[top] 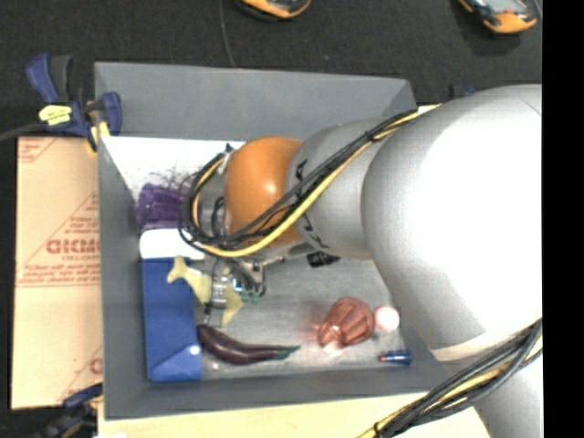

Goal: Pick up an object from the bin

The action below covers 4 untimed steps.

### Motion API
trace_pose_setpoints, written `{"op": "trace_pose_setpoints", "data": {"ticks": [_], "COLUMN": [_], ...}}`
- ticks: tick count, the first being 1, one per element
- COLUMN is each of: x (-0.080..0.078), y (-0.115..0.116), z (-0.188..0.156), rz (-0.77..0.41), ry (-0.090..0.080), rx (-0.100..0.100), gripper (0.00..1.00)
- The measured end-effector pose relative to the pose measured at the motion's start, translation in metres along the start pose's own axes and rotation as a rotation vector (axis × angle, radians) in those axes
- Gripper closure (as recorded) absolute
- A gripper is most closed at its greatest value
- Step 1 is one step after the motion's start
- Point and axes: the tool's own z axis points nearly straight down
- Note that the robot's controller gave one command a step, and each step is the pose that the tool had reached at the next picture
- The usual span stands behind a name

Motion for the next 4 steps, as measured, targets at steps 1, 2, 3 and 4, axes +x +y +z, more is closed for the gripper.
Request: {"op": "trace_pose_setpoints", "data": {"ticks": [1, 2, 3, 4], "x": [0.018, 0.018, 0.02, 0.017], "y": [-0.029, -0.029, -0.03, -0.029], "z": [0.005, 0.005, -0.011, -0.037], "rz": [0.265, 0.265, 0.265, 0.263], "ry": [0.014, 0.014, 0.022, 0.015], "rx": [0.005, 0.005, 0.008, 0.005], "gripper": [1.0, 1.0, 1.0, 1.0]}}
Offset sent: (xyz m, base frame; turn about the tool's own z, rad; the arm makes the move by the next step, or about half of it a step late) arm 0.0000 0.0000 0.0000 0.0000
